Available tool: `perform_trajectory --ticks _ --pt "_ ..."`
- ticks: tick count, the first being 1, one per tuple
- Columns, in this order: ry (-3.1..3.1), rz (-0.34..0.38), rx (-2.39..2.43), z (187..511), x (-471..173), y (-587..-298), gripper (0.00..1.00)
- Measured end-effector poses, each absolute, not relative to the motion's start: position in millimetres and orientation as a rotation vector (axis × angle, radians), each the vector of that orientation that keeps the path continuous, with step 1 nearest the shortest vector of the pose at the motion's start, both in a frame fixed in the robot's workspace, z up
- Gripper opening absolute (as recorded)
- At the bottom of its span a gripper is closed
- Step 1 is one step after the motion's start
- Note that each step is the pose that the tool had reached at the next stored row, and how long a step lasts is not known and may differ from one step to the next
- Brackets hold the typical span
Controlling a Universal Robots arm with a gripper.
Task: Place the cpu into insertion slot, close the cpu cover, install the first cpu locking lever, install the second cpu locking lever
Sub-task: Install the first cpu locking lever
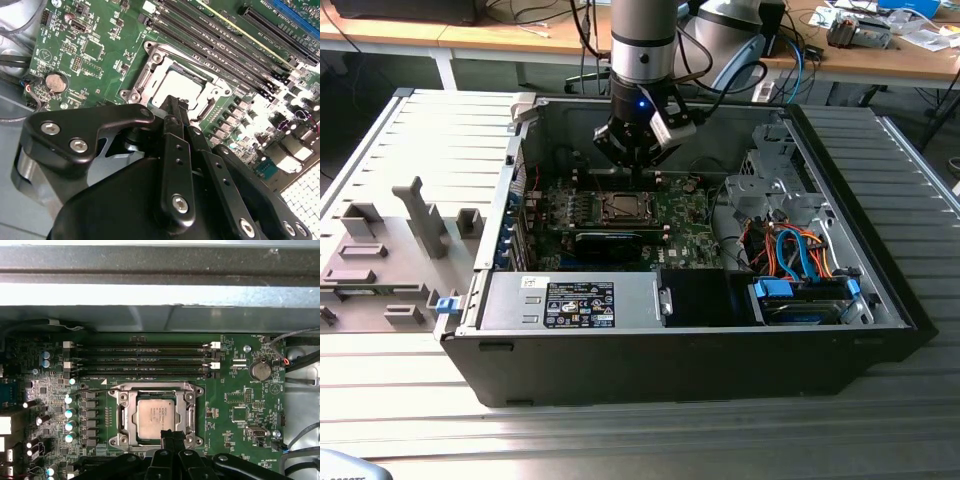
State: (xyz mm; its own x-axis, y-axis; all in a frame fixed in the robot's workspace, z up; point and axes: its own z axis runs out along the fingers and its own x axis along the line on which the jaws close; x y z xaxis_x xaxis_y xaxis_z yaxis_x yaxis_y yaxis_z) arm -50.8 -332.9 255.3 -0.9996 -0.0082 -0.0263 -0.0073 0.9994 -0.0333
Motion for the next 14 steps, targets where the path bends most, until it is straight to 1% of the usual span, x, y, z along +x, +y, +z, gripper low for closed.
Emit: perform_trajectory --ticks 14 --pt "3.112 -0.05 -0.104 255.2 -50.8 -333.4 0.11"
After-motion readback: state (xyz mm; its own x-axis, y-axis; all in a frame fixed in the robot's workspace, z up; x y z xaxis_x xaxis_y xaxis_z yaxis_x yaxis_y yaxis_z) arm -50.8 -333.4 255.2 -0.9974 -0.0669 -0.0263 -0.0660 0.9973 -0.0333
